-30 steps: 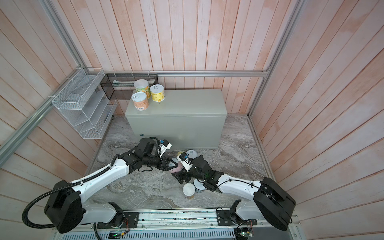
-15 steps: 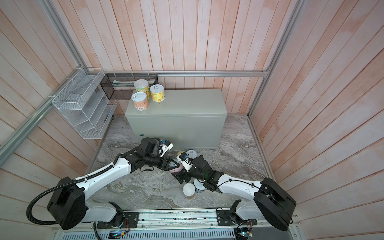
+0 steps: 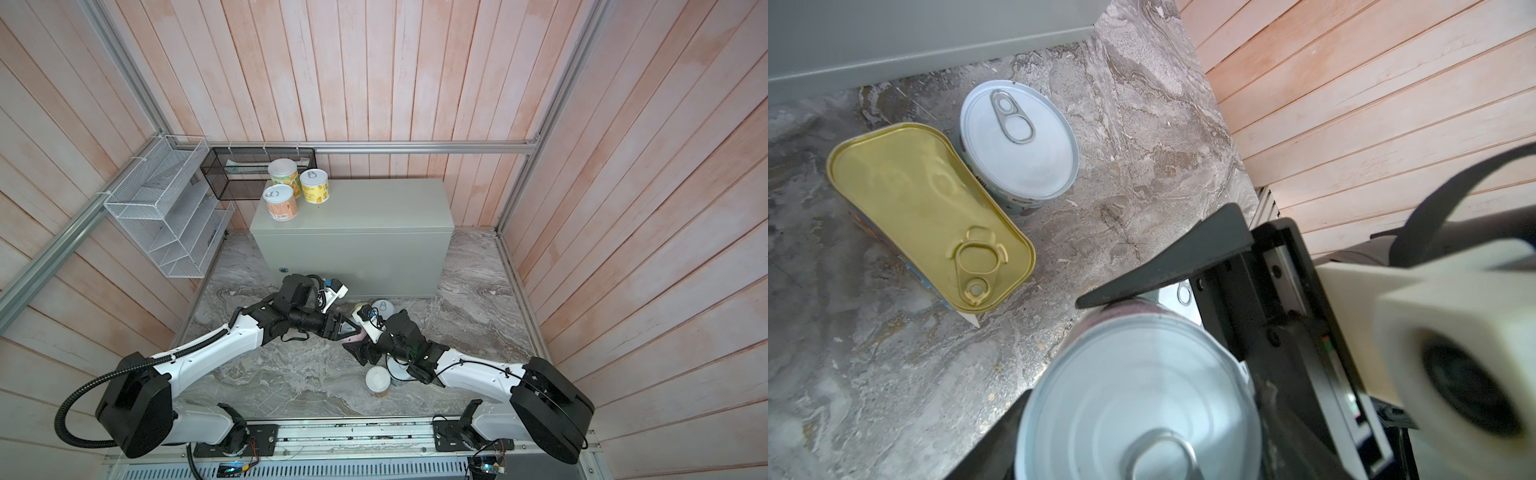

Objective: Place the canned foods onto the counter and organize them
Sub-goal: 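Close the right gripper on the pink can beside the left gripper, then open the left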

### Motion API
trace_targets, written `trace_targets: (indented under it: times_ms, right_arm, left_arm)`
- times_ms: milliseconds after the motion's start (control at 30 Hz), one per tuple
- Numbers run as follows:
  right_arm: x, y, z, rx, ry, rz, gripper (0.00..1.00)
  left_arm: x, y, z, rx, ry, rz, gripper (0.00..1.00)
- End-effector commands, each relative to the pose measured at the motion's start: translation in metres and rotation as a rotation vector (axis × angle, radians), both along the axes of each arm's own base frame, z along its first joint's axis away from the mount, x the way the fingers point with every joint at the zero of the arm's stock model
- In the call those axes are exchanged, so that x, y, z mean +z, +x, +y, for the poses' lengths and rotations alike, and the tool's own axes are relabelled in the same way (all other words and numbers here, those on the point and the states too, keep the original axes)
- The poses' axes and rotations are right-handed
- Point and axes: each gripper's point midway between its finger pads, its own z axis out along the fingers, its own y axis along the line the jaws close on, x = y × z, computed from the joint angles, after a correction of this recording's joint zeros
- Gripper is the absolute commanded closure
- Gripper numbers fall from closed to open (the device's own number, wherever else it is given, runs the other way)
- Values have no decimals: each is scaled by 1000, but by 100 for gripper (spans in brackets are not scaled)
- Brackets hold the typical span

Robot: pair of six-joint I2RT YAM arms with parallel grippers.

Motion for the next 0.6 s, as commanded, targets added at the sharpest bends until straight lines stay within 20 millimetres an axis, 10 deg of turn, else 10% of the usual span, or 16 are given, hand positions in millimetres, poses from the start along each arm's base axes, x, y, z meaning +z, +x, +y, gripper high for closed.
trace_targets:
  times_ms: [0,300,567]
  right_arm:
    - [10,6,2,-16,23,-27,24]
    - [10,10,3,-29,29,-30,35]
    - [12,14,-2,-70,35,-35,36]
  left_arm:
    - [18,0,-10,-45,-73,-20,42]
    - [16,4,-12,-29,-77,-17,40]
    - [4,9,-9,-8,-34,7,1]
